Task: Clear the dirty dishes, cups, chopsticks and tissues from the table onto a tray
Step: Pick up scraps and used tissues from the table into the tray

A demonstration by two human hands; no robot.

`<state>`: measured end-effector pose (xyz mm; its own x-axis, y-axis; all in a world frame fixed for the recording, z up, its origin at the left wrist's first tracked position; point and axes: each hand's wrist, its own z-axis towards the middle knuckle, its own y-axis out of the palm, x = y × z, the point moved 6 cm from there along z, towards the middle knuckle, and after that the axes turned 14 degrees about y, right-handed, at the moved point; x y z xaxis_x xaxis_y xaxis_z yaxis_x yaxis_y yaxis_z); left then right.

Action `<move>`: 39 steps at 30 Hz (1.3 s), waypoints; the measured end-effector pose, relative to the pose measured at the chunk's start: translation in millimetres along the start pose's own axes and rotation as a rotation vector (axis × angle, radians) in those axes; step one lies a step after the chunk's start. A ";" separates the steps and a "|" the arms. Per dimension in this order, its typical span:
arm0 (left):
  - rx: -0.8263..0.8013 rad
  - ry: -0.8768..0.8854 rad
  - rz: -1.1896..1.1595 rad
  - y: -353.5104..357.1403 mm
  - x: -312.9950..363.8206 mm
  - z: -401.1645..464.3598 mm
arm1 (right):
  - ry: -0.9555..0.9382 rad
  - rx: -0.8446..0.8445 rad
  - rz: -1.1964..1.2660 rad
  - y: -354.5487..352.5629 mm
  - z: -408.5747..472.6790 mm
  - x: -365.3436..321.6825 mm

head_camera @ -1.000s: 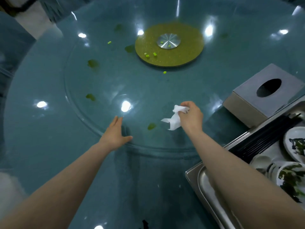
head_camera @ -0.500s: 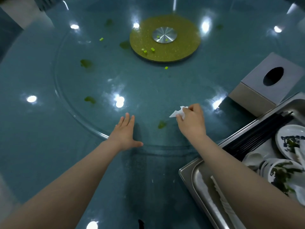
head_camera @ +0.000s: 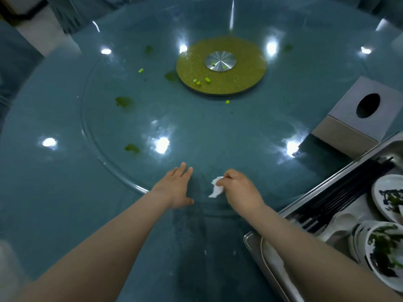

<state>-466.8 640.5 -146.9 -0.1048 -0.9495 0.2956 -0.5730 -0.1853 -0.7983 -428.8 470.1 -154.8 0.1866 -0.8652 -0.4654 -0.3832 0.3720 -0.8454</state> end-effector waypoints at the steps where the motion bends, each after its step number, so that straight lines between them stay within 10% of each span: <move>1: -0.010 0.008 0.005 -2.4 1.2 0.6 | 0.010 0.023 -0.052 -13.5 5.9 14.1; 9: -0.037 0.059 0.010 -11.3 29.2 13.1 | 0.460 0.274 0.041 -58.6 20.0 63.5; 20: 0.062 0.155 -0.311 -25.3 20.3 12.1 | 0.234 0.099 -0.075 -17.1 -8.9 17.1; 25: 0.268 0.084 -0.230 -46.9 -20.7 -3.6 | 0.314 0.142 -0.070 -38.3 -10.7 41.3; 39: 0.152 -0.019 -0.062 -11.5 -70.0 -11.4 | 0.574 0.262 0.019 -57.4 18.2 44.2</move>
<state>-462.1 712.0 -152.4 -0.0562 -0.9395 0.3380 -0.4480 -0.2788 -0.8495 -382.1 416.6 -131.6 -0.3611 -0.8731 -0.3276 -0.1342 0.3963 -0.9082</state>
